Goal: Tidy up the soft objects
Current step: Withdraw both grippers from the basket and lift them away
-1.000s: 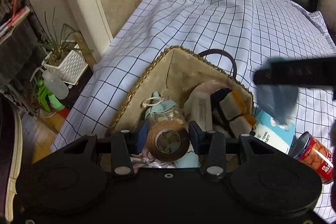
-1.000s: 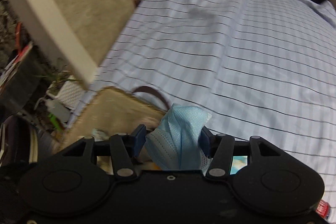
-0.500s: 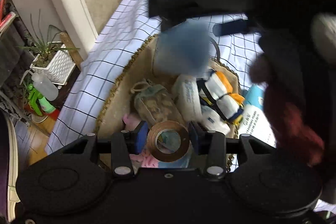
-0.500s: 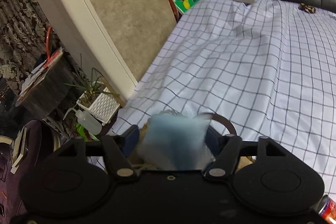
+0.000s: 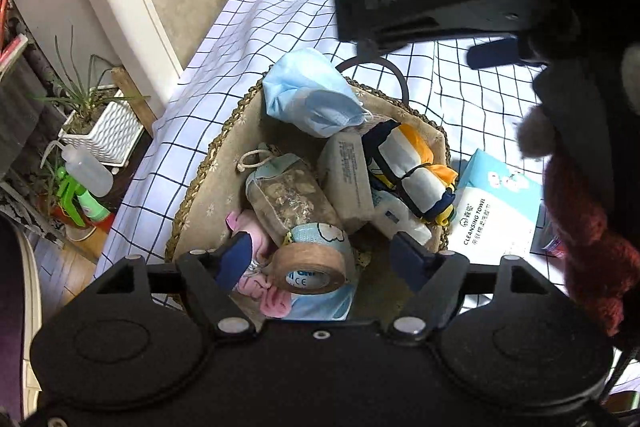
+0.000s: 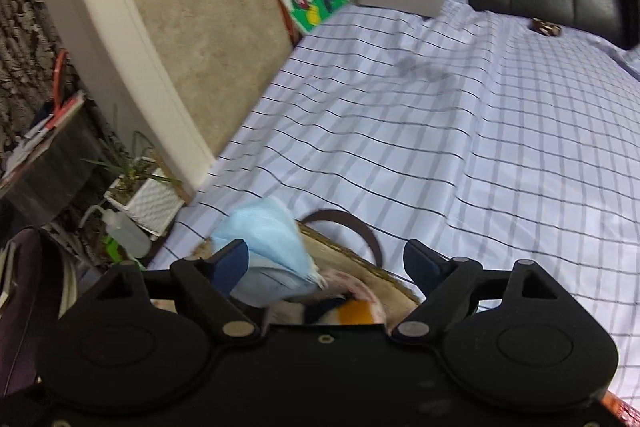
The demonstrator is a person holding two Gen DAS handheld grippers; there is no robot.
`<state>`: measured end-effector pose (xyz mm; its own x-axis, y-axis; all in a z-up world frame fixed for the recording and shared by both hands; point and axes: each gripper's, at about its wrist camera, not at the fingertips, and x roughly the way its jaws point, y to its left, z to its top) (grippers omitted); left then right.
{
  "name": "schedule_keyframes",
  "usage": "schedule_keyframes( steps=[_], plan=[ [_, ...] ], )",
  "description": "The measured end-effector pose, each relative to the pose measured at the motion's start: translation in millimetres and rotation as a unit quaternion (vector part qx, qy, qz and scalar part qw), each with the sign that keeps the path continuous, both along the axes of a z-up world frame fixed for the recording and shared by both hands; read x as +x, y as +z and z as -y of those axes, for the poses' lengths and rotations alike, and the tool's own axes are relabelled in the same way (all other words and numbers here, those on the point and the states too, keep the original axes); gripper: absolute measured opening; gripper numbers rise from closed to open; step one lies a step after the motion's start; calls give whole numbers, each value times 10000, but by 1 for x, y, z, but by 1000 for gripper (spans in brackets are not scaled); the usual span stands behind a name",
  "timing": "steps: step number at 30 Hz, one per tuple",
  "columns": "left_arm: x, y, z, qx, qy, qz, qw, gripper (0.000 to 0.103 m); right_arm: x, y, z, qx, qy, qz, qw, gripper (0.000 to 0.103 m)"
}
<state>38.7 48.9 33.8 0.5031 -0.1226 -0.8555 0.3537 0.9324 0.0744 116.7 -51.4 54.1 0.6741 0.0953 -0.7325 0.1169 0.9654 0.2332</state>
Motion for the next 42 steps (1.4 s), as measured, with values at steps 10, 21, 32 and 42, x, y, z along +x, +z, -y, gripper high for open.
schedule_keyframes(
  steps=[10, 21, 32, 42],
  plan=[
    [-8, 1, 7, 171, -9, 90, 9998, 81, -34, 8, 20, -319, -252, -32, 9992, 97],
    [-31, 1, -7, 43, 172, 243, 9995, 87, -88, 19, 30, -765, -361, -66, 9964, 103],
    [-46, -1, -7, -219, 320, 189, 9991, 89, -150, 10, 50, -261, -697, -622, 9953, 103],
    [-58, -12, -7, 301, 647, 379, 9967, 94, -180, -25, 47, -413, -636, -1640, 9835, 103]
  ],
)
